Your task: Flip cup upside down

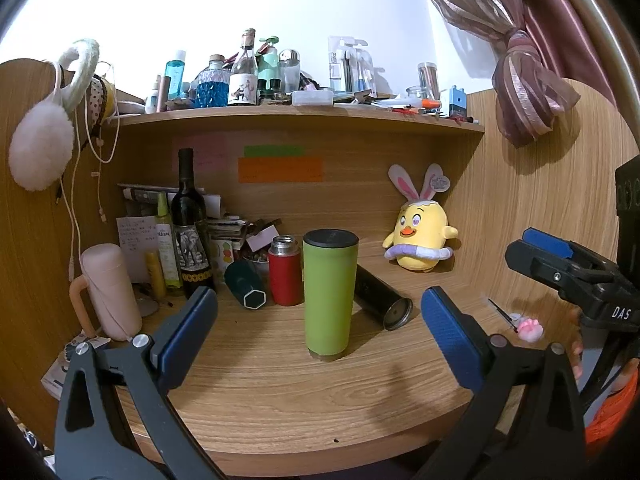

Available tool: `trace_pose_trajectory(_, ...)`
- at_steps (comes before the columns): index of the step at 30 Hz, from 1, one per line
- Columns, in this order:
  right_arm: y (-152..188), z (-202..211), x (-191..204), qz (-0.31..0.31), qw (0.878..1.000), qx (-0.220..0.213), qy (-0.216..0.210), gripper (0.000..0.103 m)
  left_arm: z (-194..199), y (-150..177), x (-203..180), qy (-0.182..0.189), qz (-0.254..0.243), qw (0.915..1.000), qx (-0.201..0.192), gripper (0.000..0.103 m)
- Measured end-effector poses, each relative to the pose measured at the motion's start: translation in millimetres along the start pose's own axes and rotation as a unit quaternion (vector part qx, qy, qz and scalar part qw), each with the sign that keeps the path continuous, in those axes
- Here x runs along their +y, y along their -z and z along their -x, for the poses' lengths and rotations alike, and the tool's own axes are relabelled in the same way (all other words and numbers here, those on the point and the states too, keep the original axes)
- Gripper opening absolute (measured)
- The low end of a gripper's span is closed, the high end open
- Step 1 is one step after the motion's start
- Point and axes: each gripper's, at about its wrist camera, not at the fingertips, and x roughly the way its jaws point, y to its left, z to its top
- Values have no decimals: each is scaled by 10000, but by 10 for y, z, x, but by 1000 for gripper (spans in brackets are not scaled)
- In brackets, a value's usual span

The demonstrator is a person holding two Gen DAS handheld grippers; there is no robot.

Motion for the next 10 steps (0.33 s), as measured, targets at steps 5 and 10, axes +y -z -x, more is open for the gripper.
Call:
trace_pose_trajectory(5,-2,2,5,5,10000,-1,3,103,0,0,1,12,6,10000,3,103)
trace_pose_trajectory(10,1,3,17,10,10000,-1,4,103,-25,-17,24,5,70,10000,63,103)
